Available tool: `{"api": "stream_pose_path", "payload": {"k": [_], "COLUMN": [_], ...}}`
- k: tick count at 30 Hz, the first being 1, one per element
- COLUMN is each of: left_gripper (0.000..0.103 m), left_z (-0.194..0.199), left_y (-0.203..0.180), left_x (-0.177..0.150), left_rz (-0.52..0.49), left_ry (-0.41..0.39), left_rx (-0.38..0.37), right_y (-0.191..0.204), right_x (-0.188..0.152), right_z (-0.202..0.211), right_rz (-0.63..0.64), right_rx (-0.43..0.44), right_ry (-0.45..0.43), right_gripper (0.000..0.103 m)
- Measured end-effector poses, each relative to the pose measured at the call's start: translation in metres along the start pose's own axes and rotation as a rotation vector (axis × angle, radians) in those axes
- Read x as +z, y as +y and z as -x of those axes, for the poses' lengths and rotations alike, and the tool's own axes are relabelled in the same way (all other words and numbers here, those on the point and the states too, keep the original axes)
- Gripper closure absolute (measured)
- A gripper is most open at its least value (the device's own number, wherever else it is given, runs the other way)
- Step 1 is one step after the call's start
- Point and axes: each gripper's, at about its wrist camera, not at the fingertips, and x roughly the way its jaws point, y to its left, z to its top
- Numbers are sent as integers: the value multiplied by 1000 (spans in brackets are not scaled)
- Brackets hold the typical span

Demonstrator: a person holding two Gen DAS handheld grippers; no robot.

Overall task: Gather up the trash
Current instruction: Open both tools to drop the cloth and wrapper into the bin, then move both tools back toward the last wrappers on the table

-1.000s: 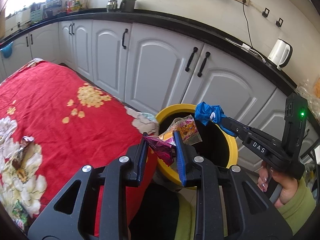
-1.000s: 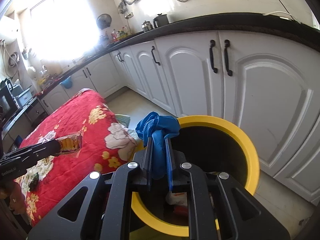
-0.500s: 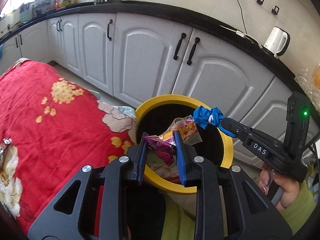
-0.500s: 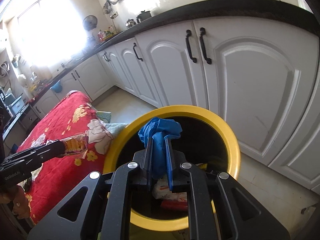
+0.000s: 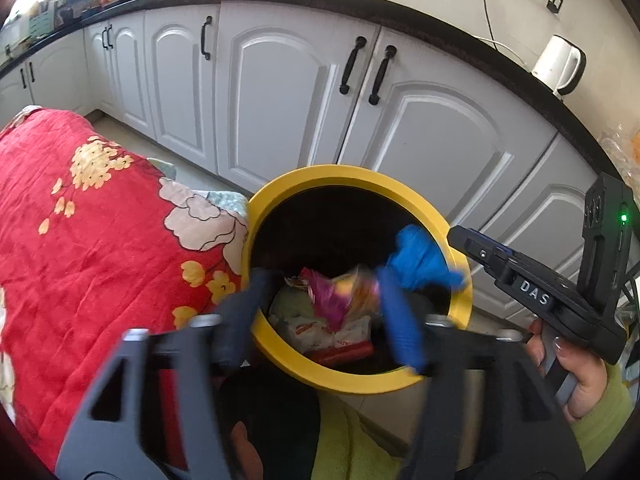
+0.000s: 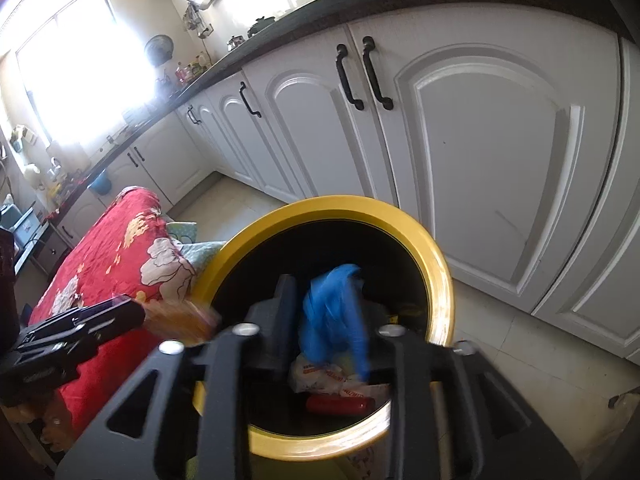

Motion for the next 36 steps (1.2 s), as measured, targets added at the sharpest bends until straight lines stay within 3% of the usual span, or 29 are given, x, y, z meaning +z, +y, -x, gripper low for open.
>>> {"api": "stream_pose_path", "payload": {"k": [6, 11, 15, 25, 31, 36], "left_gripper": [20, 12, 11, 11, 14, 24], "left_z": [18, 47, 76, 134, 135, 125], "left_y": [20, 48, 76, 160, 209, 240], "left_x": [-2, -3, -6, -20, -31, -34], "left_rz": [14, 38, 64, 160, 125, 97], "left_ry": [-45, -90, -125, -161, -54, 31], "left_rx": [55, 120, 181, 315, 387, 352], "right_y": [15, 49, 84, 177, 225, 273], "right_x": [-3, -5, -9, -33, -49, -68], "right_z": [-1, -2, 2, 4, 4, 7], "right_rz": [21, 74, 135, 280, 357, 441], "right_rx": [25, 74, 130, 261, 317, 393], "right_ry": [9, 21, 27, 94, 140, 184], "right_gripper": [62, 59, 54, 50, 50, 50]}}
